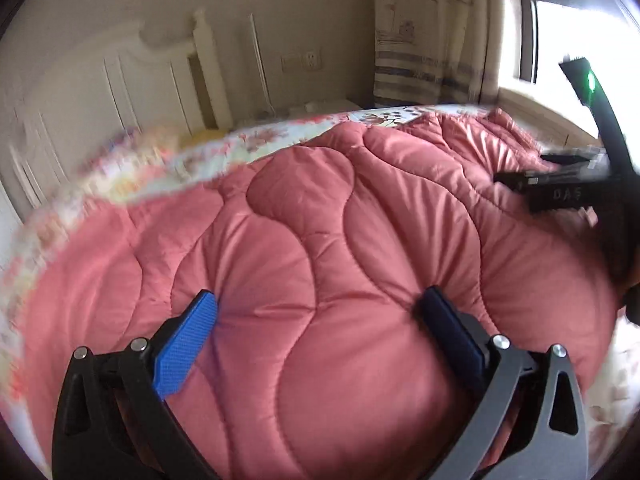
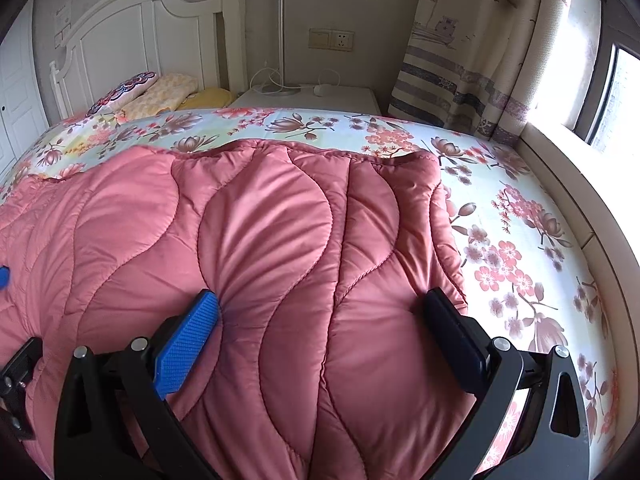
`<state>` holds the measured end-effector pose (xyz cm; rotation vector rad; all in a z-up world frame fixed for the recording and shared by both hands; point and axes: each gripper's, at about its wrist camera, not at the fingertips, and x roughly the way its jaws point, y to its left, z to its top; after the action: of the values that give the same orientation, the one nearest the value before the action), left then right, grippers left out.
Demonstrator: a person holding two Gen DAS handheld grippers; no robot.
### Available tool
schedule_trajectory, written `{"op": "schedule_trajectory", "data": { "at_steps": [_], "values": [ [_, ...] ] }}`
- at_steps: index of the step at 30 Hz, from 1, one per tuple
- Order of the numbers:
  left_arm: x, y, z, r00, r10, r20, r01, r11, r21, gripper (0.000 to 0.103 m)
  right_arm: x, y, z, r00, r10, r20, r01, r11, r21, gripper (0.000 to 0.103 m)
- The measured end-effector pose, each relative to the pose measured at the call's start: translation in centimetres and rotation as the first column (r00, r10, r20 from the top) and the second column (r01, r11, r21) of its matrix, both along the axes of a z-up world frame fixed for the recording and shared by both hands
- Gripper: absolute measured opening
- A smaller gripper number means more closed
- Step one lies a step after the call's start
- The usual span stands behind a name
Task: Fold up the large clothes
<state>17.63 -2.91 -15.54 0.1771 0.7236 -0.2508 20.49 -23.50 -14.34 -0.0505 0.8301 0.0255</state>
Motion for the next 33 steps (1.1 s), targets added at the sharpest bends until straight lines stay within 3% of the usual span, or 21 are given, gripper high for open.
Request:
{"op": "schedule_trajectory", "data": {
  "at_steps": [3, 6, 8, 10, 11, 14, 18, 20, 24, 27, 29, 31, 33],
  "values": [
    [-0.4, 2.4, 0.8, 1.000, 0.008, -0.012, -0.009, 1.000, -0.010, 0.101, 0.1, -0.1, -0.1, 1.000, -0.002, -0.003, 0.002, 1.000, 0.002, 0.099],
    [-0.5, 7.0, 1.8, 0.990, 0.143, 0.010, -0.142, 0.990, -0.021, 0.101, 0.0, -0.2, 0.0, 1.000, -0.004, -0.002, 0.004, 1.000, 0.006, 0.099],
    [0.4, 11.7, 1.2, 0.961, 0.275, -0.032, -0.276, 0.961, -0.033, 0.101, 0.0, -0.3, 0.0, 1.000, -0.004, -0.002, 0.004, 1.000, 0.005, 0.099],
    [1.1, 14.7, 0.5, 0.953, 0.291, -0.088, -0.298, 0.951, -0.080, 0.101, 0.0, -0.3, -0.1, 1.000, -0.003, -0.003, 0.003, 1.000, 0.009, 0.099],
    [1.3, 15.6, 0.2, 0.945, 0.310, -0.102, -0.318, 0.946, -0.066, 0.101, 0.0, -0.2, -0.1, 1.000, -0.003, -0.003, 0.003, 1.000, 0.008, 0.099],
    [1.4, 15.9, -0.4, 0.936, 0.339, -0.098, -0.343, 0.939, -0.022, 0.101, 0.0, -0.2, 0.0, 1.000, -0.004, -0.006, 0.004, 1.000, 0.007, 0.099],
    [1.2, 16.2, -0.9, 0.933, 0.346, -0.096, -0.351, 0.936, -0.037, 0.101, 0.0, -0.4, 1.1, 0.999, -0.043, -0.030, 0.044, 0.999, 0.020, 0.098],
    [0.9, 16.4, -0.9, 0.935, 0.341, -0.097, -0.346, 0.937, -0.041, 0.101, -1.5, 0.9, 2.8, 0.997, -0.063, 0.033, 0.063, 0.998, -0.010, 0.098],
    [1.5, 16.0, -0.9, 0.935, 0.340, -0.100, -0.345, 0.938, -0.043, 0.101, -5.5, 6.7, 5.6, 0.987, 0.102, 0.126, -0.105, 0.994, 0.017, 0.098],
    [1.6, 16.1, -0.9, 0.935, 0.339, -0.103, -0.345, 0.937, -0.048, 0.101, -7.9, 13.9, 4.5, 0.949, 0.300, 0.094, -0.295, 0.953, -0.061, 0.098],
    [2.0, 16.2, -1.0, 0.935, 0.340, -0.103, -0.346, 0.937, -0.048, 0.101, -8.8, 17.0, 2.7, 0.925, 0.376, 0.058, -0.367, 0.921, -0.130, 0.098],
    [2.0, 16.4, -1.1, 0.932, 0.344, -0.116, -0.352, 0.934, -0.060, 0.101, -9.2, 17.7, 1.3, 0.922, 0.383, 0.064, -0.367, 0.913, -0.178, 0.098],
    [2.0, 16.7, -1.1, 0.932, 0.340, -0.129, -0.352, 0.932, -0.084, 0.101, -8.9, 15.2, 1.3, 0.930, 0.364, 0.058, -0.360, 0.931, -0.064, 0.098]
  ]
}}
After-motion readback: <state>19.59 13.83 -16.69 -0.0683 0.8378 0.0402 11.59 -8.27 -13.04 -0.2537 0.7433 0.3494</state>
